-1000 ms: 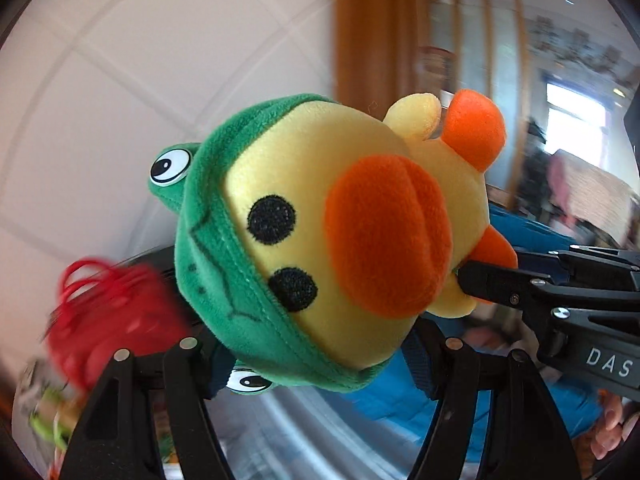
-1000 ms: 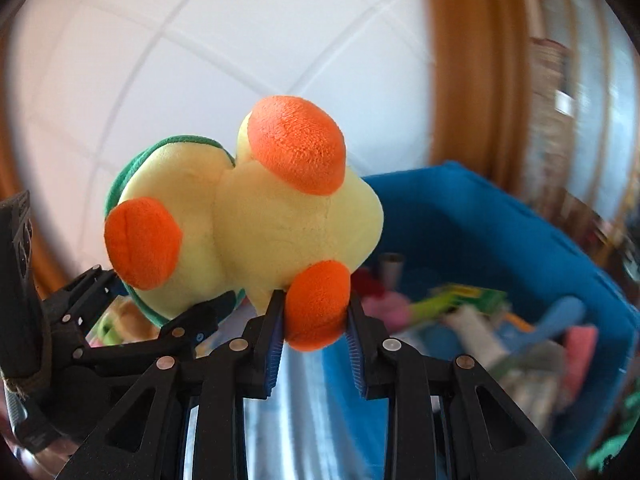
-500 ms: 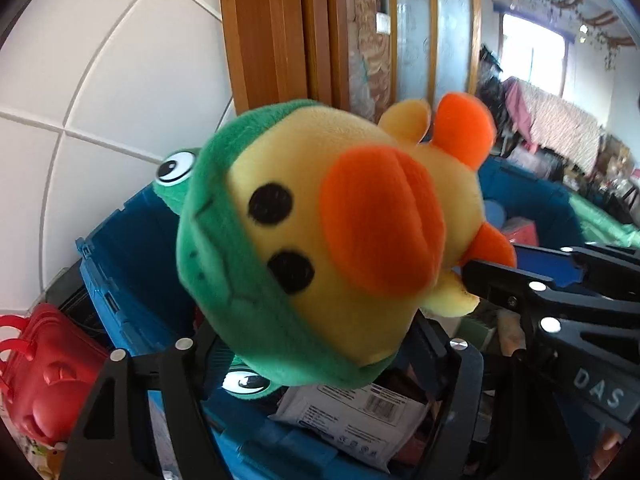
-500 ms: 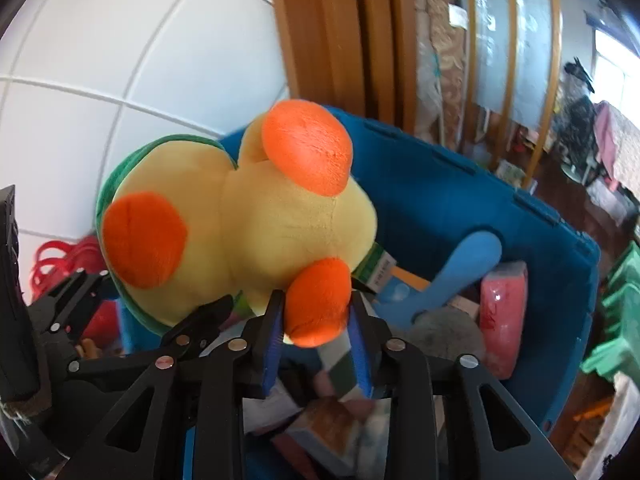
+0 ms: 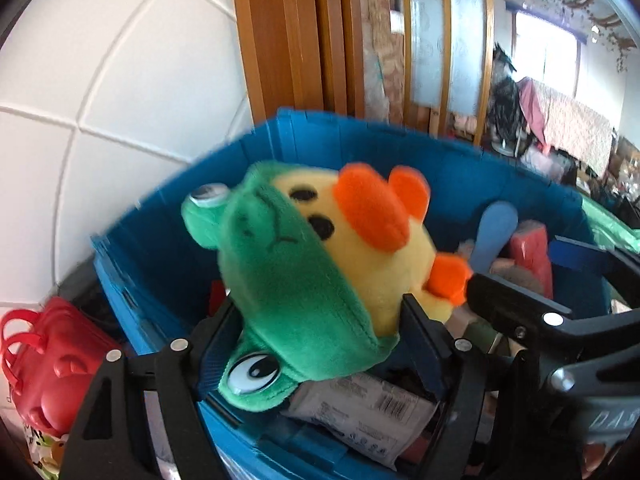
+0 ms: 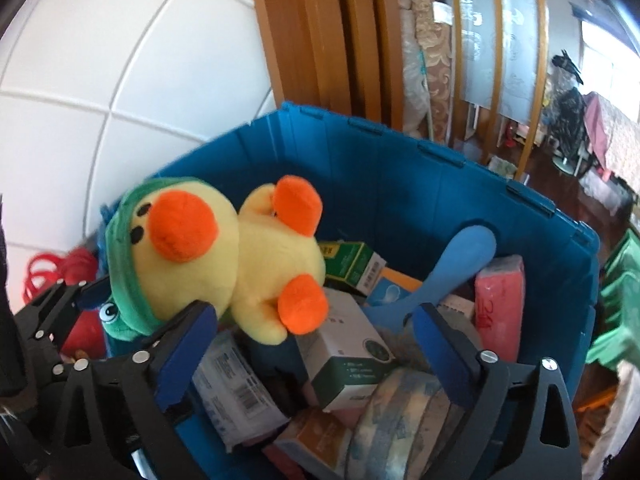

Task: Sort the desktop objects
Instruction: 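Lift the duck plush with both tools and drop it into the blue crate, then return both tools toward the teddy bear and red case on the bed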

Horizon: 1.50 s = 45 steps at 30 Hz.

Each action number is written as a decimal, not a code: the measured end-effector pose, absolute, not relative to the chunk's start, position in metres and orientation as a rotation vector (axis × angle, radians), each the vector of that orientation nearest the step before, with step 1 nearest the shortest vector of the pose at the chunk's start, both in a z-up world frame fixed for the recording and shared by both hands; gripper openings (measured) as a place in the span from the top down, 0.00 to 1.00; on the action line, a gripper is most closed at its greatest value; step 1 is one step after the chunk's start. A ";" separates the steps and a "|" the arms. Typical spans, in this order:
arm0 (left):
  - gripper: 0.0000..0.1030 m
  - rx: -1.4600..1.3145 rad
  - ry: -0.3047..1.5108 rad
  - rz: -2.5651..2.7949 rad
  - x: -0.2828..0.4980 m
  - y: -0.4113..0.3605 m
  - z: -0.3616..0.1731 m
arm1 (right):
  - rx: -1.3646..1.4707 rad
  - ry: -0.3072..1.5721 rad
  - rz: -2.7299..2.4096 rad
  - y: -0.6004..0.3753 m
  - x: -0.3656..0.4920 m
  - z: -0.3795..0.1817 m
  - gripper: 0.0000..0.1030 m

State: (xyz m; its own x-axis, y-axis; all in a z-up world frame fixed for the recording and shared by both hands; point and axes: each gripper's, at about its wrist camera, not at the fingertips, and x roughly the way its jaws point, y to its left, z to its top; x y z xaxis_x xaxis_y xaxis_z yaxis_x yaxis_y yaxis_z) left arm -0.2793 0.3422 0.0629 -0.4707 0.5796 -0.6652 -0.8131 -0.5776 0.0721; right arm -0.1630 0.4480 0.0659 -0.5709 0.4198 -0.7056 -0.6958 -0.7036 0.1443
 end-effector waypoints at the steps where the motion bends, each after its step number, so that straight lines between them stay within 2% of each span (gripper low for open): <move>1: 0.24 -0.710 0.497 2.142 -0.278 0.343 0.069 | -0.840 0.554 2.255 0.448 -0.158 0.071 0.00; 2: 0.20 -0.680 0.509 2.185 -0.278 0.345 0.074 | -0.817 0.553 2.244 0.448 -0.153 0.076 0.00; 9: 0.20 -0.705 0.559 2.203 -0.265 0.345 0.070 | -0.815 0.556 2.229 0.450 -0.135 0.078 0.00; 14: 0.20 -0.719 0.521 2.227 -0.251 0.317 0.067 | -0.832 0.548 2.247 0.439 -0.126 0.077 0.00; 22: 0.19 -0.710 0.393 2.342 -0.230 0.234 0.073 | -0.819 0.425 2.382 0.377 -0.123 0.091 0.00; 29: 0.12 -0.744 0.292 2.513 -0.224 0.142 0.053 | -0.822 0.316 2.571 0.303 -0.136 0.088 0.00; 45: 0.12 -1.112 0.136 2.826 -0.274 -0.080 -0.035 | -1.189 0.264 2.785 0.173 -0.243 -0.001 0.00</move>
State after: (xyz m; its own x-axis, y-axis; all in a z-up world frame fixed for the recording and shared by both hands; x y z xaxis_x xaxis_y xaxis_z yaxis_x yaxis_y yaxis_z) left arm -0.2737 -0.0799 -0.0349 -0.7281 0.0619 -0.6827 -0.1272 -0.9908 0.0458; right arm -0.2429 0.1725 -0.0014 -0.6897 0.0259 -0.7237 -0.1616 -0.9797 0.1190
